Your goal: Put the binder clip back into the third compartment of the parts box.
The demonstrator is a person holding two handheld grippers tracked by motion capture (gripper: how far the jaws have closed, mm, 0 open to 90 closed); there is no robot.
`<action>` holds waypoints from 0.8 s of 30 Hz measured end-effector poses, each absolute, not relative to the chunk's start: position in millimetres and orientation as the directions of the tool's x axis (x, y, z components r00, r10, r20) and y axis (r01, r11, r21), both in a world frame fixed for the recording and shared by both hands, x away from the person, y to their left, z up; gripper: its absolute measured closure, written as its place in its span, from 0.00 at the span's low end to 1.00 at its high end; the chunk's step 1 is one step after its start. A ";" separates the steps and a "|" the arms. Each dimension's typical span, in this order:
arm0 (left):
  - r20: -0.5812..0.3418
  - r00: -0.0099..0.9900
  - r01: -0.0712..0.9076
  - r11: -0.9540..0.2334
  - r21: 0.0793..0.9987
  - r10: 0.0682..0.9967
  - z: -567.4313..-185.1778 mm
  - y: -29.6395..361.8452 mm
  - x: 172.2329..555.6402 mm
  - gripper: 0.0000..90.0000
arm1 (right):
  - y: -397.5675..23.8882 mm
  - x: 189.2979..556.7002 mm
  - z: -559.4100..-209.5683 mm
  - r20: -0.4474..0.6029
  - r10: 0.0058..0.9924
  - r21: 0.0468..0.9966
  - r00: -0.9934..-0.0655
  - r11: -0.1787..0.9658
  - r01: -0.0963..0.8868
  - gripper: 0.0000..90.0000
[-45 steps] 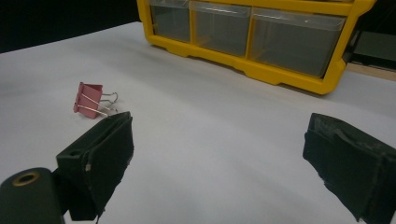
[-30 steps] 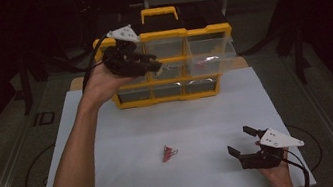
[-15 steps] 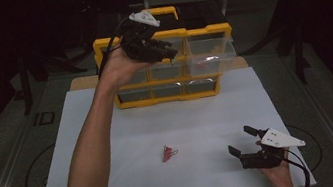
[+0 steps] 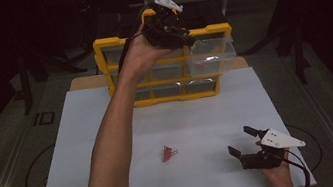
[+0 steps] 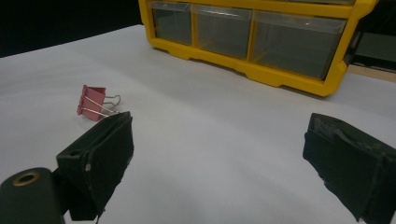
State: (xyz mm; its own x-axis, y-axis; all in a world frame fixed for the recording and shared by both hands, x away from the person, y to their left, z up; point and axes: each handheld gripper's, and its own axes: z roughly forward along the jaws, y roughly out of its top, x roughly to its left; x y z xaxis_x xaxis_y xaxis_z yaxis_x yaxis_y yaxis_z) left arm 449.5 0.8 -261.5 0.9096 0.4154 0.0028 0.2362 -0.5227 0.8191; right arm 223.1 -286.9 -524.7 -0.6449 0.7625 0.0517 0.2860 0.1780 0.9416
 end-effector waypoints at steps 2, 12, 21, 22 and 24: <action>0.003 0.910 0.236 -0.523 0.819 0.415 -262.0 -1.6 450.2 0.72 | -286.8 223.1 -524.6 0.050 0.763 0.942 -0.645 0.178 0.285 0.09; -0.017 0.865 0.310 -0.509 0.803 0.501 -272.7 -9.8 456.5 0.11 | -289.2 222.4 -524.1 0.055 0.766 0.943 -0.640 0.170 0.285 0.09; 0.011 0.839 0.319 -0.509 0.799 0.544 -284.1 13.6 448.6 0.00 | -288.4 222.3 -524.1 0.052 0.768 0.943 -0.639 0.173 0.284 0.09; 0.011 0.836 0.321 -0.507 0.800 0.548 -285.5 15.3 447.2 0.00 | -288.3 222.3 -524.2 0.052 0.767 0.943 -0.640 0.173 0.285 0.09; 0.011 0.842 0.318 -0.511 0.799 0.540 -289.3 20.9 443.6 0.00 | -288.3 222.3 -524.3 0.051 0.767 0.943 -0.640 0.175 0.284 0.09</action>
State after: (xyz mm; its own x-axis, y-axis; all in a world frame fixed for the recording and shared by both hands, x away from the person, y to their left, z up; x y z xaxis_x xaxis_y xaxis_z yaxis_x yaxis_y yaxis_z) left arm 443.6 20.9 -289.3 0.8416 0.5401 0.0106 0.3177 -0.5108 0.7989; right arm 222.3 -288.3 -524.3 -0.6399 0.7668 0.0510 0.2843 0.1745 0.9427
